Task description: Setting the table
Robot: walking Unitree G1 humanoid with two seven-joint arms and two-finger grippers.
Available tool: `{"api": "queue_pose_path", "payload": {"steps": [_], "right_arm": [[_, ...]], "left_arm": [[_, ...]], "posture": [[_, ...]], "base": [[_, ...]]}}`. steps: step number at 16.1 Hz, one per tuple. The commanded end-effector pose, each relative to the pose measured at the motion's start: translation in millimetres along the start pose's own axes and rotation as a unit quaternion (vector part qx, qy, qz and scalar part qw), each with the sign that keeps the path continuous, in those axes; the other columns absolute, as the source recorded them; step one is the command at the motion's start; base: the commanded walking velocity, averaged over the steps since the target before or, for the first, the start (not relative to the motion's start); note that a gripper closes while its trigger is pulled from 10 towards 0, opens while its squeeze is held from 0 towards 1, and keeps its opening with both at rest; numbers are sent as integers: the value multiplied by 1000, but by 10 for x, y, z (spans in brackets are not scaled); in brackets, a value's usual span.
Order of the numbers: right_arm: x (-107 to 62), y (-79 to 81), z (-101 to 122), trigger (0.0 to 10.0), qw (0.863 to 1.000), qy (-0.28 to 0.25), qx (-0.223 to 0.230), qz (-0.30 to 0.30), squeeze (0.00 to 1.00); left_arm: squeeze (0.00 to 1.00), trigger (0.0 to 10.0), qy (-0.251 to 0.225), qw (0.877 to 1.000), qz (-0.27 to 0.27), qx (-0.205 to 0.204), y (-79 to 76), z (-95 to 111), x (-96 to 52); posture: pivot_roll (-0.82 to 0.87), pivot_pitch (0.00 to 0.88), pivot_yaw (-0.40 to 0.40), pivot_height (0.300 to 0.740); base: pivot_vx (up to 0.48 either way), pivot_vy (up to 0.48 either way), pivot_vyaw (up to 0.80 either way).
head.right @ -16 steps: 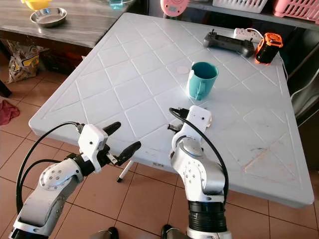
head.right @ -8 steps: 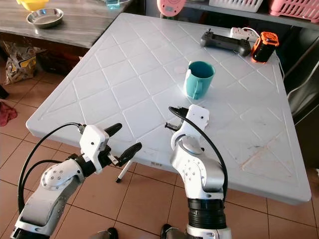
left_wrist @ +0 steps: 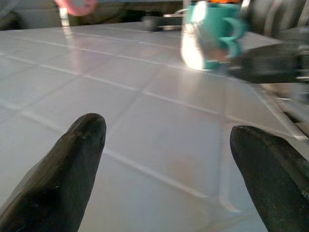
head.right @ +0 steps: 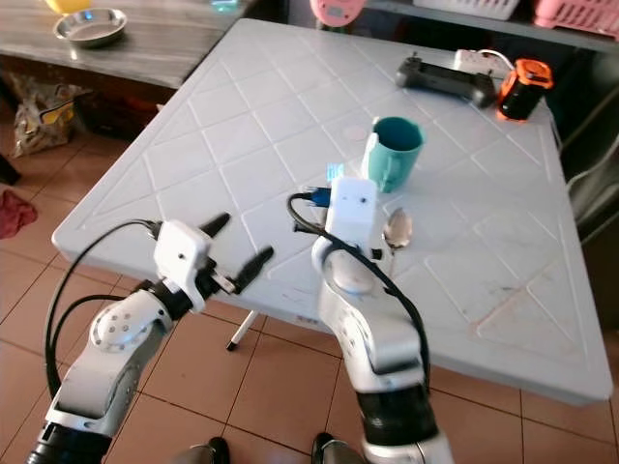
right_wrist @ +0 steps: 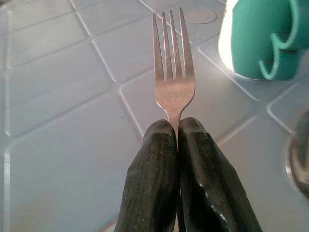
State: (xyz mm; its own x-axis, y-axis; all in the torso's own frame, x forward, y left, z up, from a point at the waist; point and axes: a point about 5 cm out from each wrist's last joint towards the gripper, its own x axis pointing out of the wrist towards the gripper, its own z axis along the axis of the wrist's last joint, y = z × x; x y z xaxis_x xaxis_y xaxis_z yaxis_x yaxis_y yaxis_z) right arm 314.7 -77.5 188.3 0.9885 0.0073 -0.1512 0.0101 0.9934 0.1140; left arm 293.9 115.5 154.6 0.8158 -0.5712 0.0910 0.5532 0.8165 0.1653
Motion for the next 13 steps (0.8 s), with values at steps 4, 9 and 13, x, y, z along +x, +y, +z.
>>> {"api": "queue_pose_path", "payload": {"steps": [4,9,13], "right_arm": [[-194,-351,-34,1961,997,-65,-34,-26,0],[-399,-667,21,10000,986,-139,-67,-60,0],[-480,-778,17,10000,981,-161,-75,-80,0]], "left_arm": [[0,10000,-3,998,66,21,131,-9,62],[0,10000,-10,996,91,23,173,-1,134],[0,10000,-20,992,127,19,240,28,187]], "posture": [[95,155,-36,740],[82,142,-26,740],[68,136,-16,740]], "base": [[0,0,0],[0,0,0],[0,0,0]]}}
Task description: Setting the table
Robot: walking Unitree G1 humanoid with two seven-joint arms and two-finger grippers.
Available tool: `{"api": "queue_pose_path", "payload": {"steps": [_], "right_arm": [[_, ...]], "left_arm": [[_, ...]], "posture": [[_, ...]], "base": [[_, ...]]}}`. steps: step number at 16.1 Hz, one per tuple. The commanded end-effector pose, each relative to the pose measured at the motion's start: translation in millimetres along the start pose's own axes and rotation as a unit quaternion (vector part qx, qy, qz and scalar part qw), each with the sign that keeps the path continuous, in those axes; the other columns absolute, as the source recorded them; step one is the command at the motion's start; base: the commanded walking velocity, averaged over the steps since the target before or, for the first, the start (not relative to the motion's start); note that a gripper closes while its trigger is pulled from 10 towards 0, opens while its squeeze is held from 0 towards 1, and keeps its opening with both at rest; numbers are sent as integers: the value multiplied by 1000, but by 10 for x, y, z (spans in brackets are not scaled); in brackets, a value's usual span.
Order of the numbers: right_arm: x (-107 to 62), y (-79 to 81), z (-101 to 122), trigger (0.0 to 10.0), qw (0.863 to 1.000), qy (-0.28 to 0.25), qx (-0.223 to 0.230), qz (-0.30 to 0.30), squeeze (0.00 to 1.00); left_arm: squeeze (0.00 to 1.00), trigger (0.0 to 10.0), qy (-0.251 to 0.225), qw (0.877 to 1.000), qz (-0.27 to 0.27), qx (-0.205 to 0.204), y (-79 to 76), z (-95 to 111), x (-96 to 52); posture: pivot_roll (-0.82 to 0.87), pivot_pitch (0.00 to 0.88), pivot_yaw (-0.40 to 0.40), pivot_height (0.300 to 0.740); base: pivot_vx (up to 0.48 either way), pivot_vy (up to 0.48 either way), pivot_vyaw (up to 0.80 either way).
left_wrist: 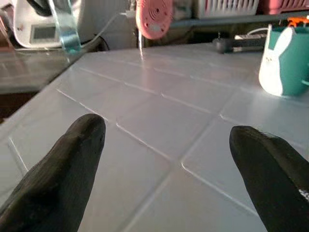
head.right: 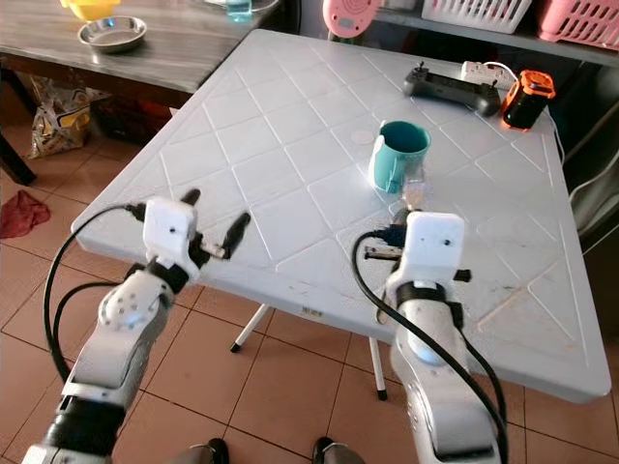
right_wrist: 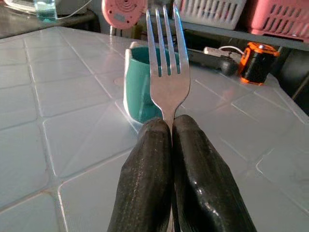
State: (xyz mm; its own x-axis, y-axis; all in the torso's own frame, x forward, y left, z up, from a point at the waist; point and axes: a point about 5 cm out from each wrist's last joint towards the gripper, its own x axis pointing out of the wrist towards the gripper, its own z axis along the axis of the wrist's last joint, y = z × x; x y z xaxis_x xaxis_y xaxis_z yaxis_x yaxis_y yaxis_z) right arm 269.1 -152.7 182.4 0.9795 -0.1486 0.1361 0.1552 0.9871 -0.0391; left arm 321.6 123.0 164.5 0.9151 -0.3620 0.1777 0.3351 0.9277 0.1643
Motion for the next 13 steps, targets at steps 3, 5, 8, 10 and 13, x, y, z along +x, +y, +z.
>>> {"api": "queue_pose_path", "payload": {"steps": [3,5,8,10,13], "right_arm": [[-31,-81,70,10000,1000,-22,5,-19,0],[-36,-111,69,10000,999,-25,7,-24,0],[-43,-147,68,10000,999,-25,12,-31,0],[-39,-152,71,10000,999,-26,13,-32,0],[-44,-155,76,10000,999,-27,17,-35,0]], "left_arm": [[0,10000,7,1000,3,-8,9,-30,10],[0,10000,9,1000,5,-11,30,-36,23],[0,10000,9,1000,7,-15,51,-34,43],[0,10000,9,1000,3,-16,41,-34,46],[0,10000,9,1000,-2,-16,27,-42,43]], "posture": [[66,135,-14,740],[67,133,-18,740],[69,131,-19,740],[68,130,-18,740],[65,132,-18,740]], "base": [[0,0,0],[0,0,0],[0,100,-200],[0,306,-647],[0,360,-625]]}}
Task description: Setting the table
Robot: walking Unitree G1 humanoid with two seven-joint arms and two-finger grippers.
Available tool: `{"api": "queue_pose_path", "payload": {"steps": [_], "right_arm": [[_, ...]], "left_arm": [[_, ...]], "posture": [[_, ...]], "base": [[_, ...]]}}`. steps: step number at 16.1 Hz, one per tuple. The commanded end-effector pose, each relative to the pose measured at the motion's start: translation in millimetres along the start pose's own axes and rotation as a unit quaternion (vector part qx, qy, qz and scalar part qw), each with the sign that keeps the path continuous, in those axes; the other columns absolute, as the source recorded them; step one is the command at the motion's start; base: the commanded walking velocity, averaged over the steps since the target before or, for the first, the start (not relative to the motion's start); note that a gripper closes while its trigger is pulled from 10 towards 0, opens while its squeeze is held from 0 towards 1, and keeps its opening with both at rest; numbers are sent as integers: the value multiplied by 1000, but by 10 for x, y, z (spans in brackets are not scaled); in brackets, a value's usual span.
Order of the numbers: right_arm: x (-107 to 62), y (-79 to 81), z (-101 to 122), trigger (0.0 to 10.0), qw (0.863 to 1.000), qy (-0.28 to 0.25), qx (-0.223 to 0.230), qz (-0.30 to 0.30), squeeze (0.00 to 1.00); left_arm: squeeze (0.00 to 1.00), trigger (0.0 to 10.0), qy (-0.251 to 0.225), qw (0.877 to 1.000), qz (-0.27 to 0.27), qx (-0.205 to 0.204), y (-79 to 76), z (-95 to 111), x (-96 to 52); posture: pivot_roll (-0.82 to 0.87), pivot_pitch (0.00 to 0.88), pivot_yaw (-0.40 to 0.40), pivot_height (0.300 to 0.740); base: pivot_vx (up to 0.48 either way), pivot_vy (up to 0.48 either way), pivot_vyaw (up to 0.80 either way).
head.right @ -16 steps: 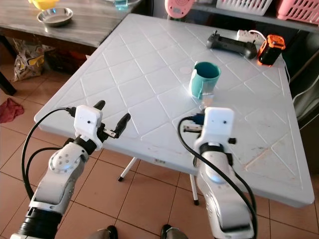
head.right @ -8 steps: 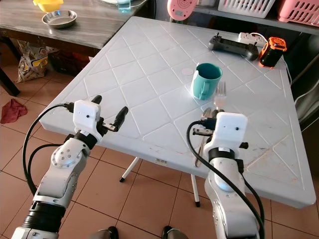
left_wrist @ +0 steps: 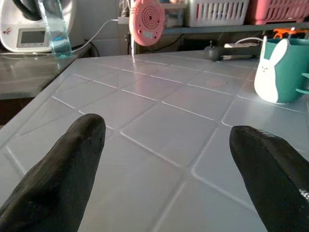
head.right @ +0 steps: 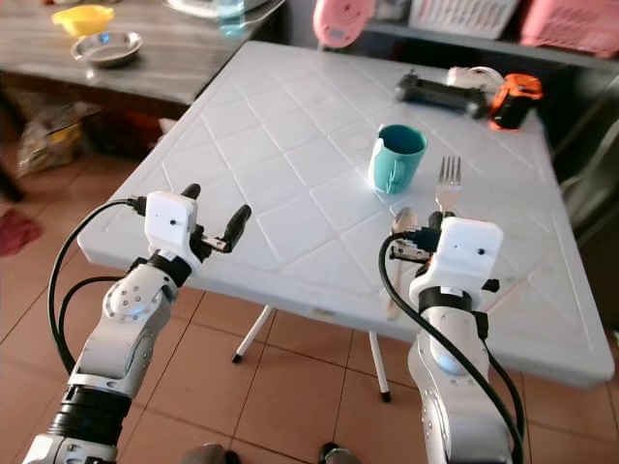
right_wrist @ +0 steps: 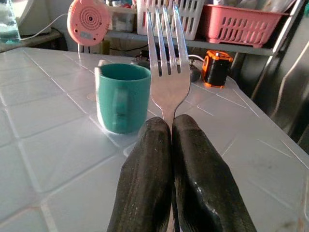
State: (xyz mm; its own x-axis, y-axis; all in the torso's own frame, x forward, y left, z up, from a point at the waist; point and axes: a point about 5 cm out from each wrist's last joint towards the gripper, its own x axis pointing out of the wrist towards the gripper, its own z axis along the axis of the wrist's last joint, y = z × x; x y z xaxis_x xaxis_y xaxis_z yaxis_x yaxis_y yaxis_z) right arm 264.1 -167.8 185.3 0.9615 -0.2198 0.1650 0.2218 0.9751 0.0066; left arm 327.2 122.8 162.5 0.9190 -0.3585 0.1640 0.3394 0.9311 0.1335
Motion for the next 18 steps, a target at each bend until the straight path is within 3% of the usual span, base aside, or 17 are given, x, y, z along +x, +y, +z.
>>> {"api": "queue_pose_path", "payload": {"steps": [1,10,18], "right_arm": [[-26,0,46,10000,1000,-11,1,1,0],[-26,-6,49,10000,1000,-12,3,1,0],[4,1,65,10000,1000,-22,-6,12,0]], "left_arm": [[0,10000,3,1000,-5,-1,7,-17,-8],[0,10000,4,1000,-10,-2,-23,-29,2],[0,10000,-4,1000,16,-3,15,-14,23]], "posture": [[63,133,-20,740],[60,133,-21,740],[72,120,-35,740]], "base": [[0,368,-631],[0,372,-644],[0,435,0]]}}
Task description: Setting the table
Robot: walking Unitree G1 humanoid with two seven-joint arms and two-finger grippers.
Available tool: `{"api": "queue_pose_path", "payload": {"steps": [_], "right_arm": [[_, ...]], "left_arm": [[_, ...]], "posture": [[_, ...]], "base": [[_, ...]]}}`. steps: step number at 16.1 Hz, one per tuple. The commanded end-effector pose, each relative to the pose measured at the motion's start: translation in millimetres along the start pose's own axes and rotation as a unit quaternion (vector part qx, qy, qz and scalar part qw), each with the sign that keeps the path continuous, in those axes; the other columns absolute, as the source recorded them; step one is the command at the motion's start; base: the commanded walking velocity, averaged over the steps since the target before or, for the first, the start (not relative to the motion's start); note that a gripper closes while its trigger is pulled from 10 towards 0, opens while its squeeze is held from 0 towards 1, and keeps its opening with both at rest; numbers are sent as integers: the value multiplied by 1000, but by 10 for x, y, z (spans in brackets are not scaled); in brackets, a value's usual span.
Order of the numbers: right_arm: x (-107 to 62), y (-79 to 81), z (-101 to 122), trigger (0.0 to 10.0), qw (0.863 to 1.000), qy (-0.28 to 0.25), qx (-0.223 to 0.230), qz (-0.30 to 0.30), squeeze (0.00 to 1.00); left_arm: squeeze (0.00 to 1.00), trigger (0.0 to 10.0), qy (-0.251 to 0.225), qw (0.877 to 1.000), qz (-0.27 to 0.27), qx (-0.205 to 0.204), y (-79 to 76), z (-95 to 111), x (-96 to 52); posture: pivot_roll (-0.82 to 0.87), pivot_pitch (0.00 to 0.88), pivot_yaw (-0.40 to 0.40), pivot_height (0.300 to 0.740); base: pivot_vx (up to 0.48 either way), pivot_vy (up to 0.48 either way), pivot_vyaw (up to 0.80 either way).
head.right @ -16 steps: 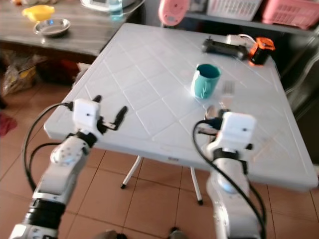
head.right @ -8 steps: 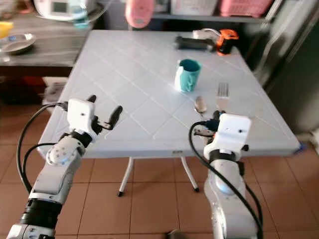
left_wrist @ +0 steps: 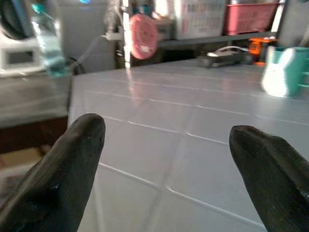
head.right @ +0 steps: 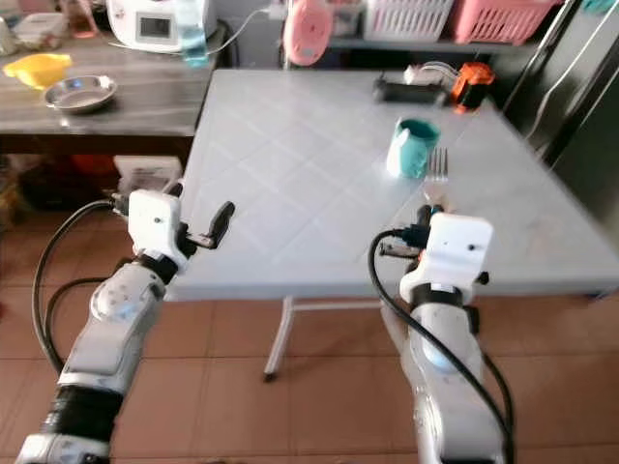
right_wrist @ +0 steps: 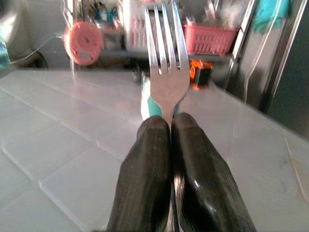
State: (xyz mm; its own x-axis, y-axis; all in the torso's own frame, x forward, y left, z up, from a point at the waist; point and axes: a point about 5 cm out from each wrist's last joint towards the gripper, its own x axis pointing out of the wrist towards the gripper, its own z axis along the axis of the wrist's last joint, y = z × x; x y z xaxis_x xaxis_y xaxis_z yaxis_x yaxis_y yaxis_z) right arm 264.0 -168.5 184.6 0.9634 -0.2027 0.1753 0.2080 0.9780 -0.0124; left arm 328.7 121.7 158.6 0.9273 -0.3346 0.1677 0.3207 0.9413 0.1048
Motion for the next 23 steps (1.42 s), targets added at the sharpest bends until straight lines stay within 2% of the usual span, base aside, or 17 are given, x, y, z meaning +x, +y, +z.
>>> {"api": "queue_pose_path", "payload": {"steps": [1,8,20,23], "right_arm": [[8,12,73,10000,1000,-17,2,5,0],[25,23,73,10000,1000,-20,7,8,0],[34,41,55,10000,1000,-21,7,17,0],[33,44,43,10000,1000,-18,8,17,0]], "left_arm": [[0,10000,-5,1000,5,11,31,30,16],[0,10000,-13,999,25,18,49,52,82],[0,10000,-13,999,30,14,39,21,99],[0,10000,-15,999,32,20,41,25,100]], "posture": [[72,120,-35,740],[74,114,-31,740],[81,100,-30,740],[82,100,-29,740]], "base": [[0,472,0],[0,478,0],[0,476,0],[0,476,571]]}}
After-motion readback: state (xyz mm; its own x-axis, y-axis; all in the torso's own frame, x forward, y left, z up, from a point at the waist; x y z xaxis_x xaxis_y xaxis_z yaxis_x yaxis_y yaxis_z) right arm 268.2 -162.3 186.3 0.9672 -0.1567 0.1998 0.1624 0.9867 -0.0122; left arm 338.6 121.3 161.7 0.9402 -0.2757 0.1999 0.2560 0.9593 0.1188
